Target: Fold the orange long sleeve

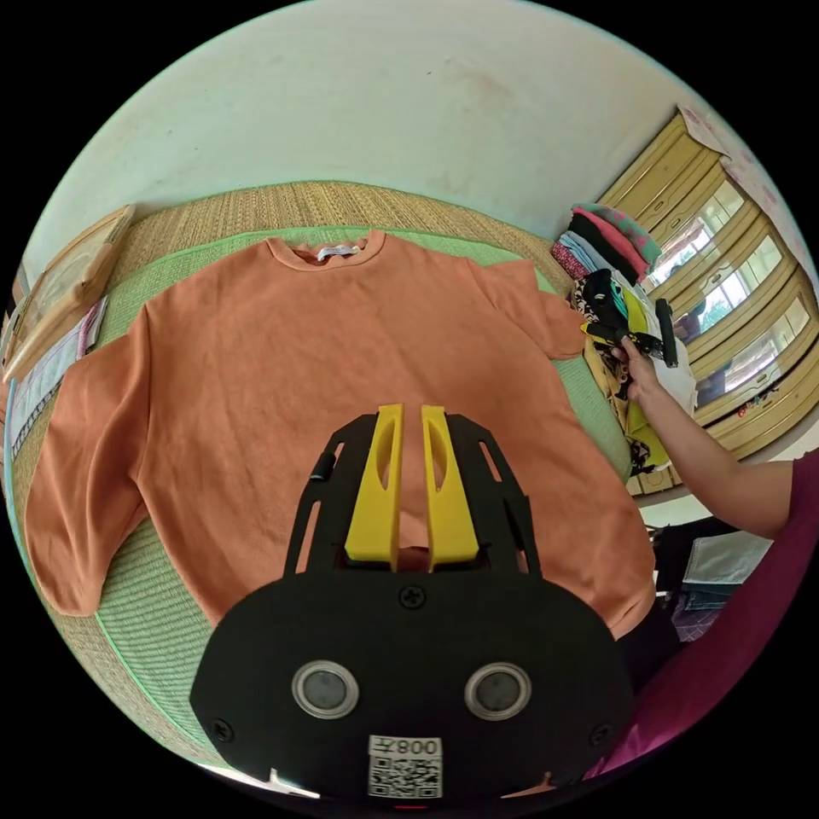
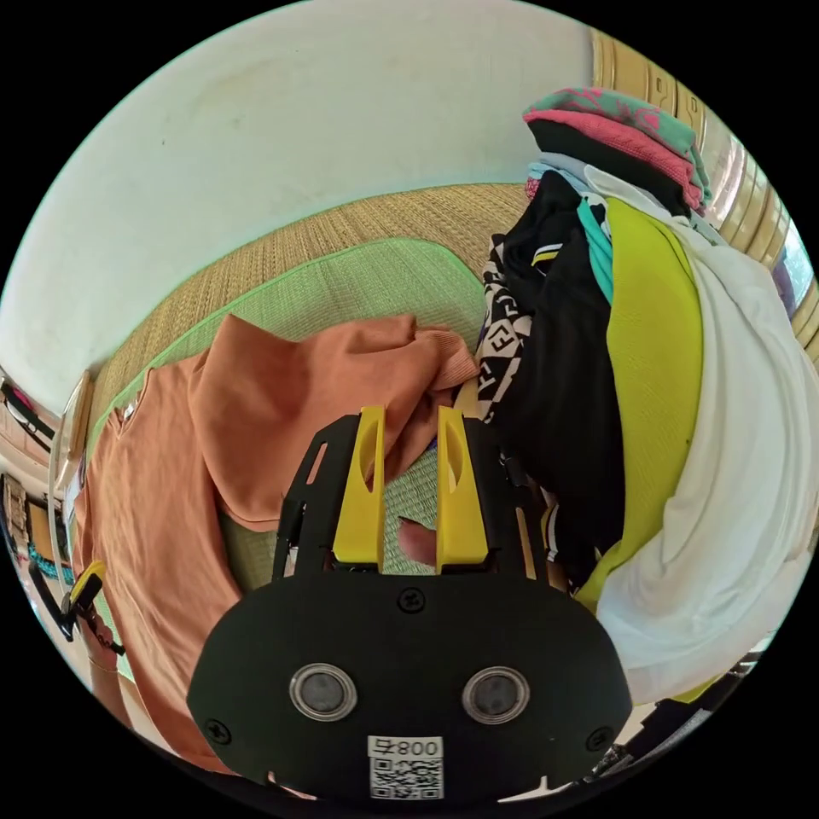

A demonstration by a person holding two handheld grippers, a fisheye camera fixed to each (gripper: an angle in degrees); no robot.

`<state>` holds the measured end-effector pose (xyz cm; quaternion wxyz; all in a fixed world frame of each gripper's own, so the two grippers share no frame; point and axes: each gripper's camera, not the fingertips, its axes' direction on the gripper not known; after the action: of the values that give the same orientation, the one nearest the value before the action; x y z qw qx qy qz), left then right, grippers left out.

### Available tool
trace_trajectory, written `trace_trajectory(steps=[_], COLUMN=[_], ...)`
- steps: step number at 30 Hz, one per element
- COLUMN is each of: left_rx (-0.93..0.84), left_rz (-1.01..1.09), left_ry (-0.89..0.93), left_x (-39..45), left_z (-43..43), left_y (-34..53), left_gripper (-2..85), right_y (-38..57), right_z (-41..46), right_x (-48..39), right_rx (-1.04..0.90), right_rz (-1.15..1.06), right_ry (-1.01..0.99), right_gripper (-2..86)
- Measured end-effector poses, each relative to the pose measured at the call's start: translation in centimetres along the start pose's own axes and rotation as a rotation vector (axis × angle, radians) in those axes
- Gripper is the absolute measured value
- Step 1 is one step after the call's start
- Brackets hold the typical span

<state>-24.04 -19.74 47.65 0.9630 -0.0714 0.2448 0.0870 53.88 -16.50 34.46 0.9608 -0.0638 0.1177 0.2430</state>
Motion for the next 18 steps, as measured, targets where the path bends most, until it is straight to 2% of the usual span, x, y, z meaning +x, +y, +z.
trace_trajectory(steps=[5,9,14,18], left_rx=[-0.023,-0.034,-0.021,0.041], left_rz=[0.049,0.071,0.07,0.054], left_ry=[0.031,0.045,0.065,0.074], left_x=[1.3,1.5,0.8,-0.3], left_z=[1.5,1.9,1.4,-0.7], left_y=[-1.2,-1.5,-1.8,-2.2], left_gripper=[2.5,2.3,1.9,1.8], right_y=[-1.0,-0.5,0.7,1.0], right_z=[1.0,1.1,-0.7,-5.1], right_x=[1.8,4.2,5.9,4.8], right_rx=[-0.017,-0.019,0.042,0.166], right_rz=[0.068,0.156,0.19,0.162], right_ry=[-0.063,-0.194,-0.301,-0.371], right_gripper=[8.0,4.4,1.1,0.4])
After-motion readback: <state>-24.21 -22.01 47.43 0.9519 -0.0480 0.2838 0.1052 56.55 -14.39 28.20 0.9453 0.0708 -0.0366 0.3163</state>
